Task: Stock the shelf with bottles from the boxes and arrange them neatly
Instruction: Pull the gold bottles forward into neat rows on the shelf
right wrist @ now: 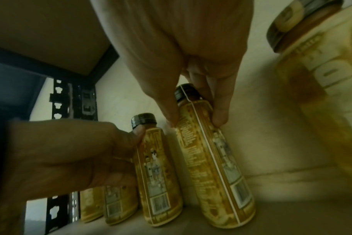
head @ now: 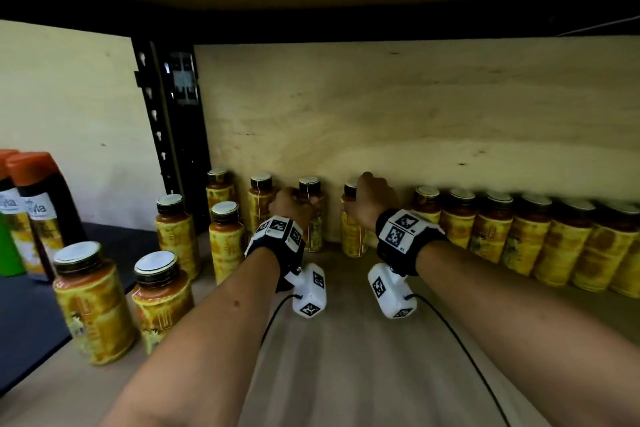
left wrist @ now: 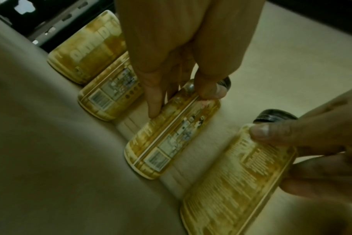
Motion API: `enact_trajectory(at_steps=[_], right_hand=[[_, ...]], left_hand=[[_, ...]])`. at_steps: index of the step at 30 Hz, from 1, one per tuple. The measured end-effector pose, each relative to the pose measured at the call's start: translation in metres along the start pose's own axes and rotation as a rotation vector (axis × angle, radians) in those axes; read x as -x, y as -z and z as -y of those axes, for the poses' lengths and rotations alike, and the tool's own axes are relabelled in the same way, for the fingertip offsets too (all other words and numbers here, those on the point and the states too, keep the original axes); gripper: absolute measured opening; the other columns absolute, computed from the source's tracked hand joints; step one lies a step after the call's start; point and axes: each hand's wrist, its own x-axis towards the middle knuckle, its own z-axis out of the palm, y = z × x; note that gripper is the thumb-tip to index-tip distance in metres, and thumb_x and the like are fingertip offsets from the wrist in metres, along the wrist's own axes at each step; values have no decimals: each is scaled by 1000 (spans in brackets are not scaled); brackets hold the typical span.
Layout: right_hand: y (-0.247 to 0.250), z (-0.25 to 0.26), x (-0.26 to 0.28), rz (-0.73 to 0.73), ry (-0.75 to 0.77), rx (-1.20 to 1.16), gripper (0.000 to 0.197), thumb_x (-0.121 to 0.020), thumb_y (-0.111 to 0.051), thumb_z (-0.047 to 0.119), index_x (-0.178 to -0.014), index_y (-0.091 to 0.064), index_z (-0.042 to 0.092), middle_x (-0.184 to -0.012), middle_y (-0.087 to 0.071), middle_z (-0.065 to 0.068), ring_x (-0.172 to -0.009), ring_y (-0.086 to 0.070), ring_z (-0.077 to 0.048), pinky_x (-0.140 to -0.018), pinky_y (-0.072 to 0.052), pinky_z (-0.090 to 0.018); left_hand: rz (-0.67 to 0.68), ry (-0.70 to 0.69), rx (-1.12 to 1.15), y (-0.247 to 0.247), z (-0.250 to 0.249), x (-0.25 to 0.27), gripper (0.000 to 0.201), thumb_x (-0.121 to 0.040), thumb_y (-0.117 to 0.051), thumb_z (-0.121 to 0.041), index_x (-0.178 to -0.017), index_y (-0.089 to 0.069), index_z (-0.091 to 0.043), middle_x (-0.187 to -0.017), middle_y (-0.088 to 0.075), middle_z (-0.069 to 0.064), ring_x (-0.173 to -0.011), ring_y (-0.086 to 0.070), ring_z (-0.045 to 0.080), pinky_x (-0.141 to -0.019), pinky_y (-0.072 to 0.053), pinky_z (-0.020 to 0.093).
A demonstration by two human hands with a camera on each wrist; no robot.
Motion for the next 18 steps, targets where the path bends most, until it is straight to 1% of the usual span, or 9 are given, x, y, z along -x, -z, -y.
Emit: enact_trajectory(at_steps=[3,5,7,9,11,13,15,17,18], right_hand=[[0,2,2,6,32,61,49,-90,-66,32,-127,-48,3,-126,-57,-18,-115,-57,-37,-91,-49,-40],[5,2,7,24,54,83,52,-91,-65,34,-128,-46,3,-127,-57,-18,-115,-57,-37,-91,-49,-41],[17,-2,13,8,83,91,60,-91,-63,42,-131,-43,3,-127,-57,-18,-114,-57,-37,-91,-50,-43],[37,-14,18,-80,123,132,61,-93,-57,46,-135,-41,5,-128,-57,-18,-116,-54,-37,-93,-48,-45],[62,-32,23,-173,106,247,56,-97,-48,44,-138,-40,7,-132,-55,-16,-121,-50,-37,-98,-43,-45],[83,-57,27,-161,33,381,53,-99,-43,46,-137,-42,8,-132,-53,-16,-121,-48,-37,-98,-38,-45],[94,-81,32,-45,-19,429,55,-95,-46,54,-125,-48,9,-124,-57,-16,-114,-51,-38,-94,-40,-45],[94,-98,44,52,19,381,57,-87,-56,60,-116,-56,11,-117,-61,-13,-108,-56,-36,-92,-44,-45],[92,-103,51,51,54,362,54,-85,-61,57,-116,-58,12,-116,-62,-12,-108,-57,-35,-94,-44,-45]], left_hand=[[11,-2,19,2,2,0,43,-88,-67,-30,-126,-58,-13,-129,-60,12,-118,-56,30,-99,-43,35],[26,2,18,4,1,3,46,-87,-67,-31,-127,-56,-12,-129,-59,12,-119,-55,31,-100,-43,37],[40,-11,-5,7,-4,7,57,-86,-68,-32,-134,-46,-11,-135,-54,15,-123,-52,33,-102,-43,39],[19,-81,-44,12,-15,13,73,-85,-68,-33,-144,-31,-11,-140,-48,17,-127,-47,35,-103,-43,40],[-41,-210,-91,16,-32,23,76,-88,-66,-32,-148,-25,-10,-141,-47,16,-128,-47,34,-103,-43,40],[-93,-343,-74,13,-51,37,68,-90,-63,-31,-146,-30,-12,-141,-49,13,-127,-49,31,-103,-43,38],[-85,-440,-35,1,-68,53,56,-91,-62,-31,-140,-42,-14,-132,-58,10,-118,-57,26,-99,-47,35],[3,-483,-19,-19,-78,66,44,-90,-62,-33,-129,-53,-16,-119,-66,7,-105,-64,23,-92,-51,33],[74,-479,-18,-31,-80,73,41,-89,-64,-34,-125,-56,-16,-114,-68,6,-101,-66,22,-90,-52,33]])
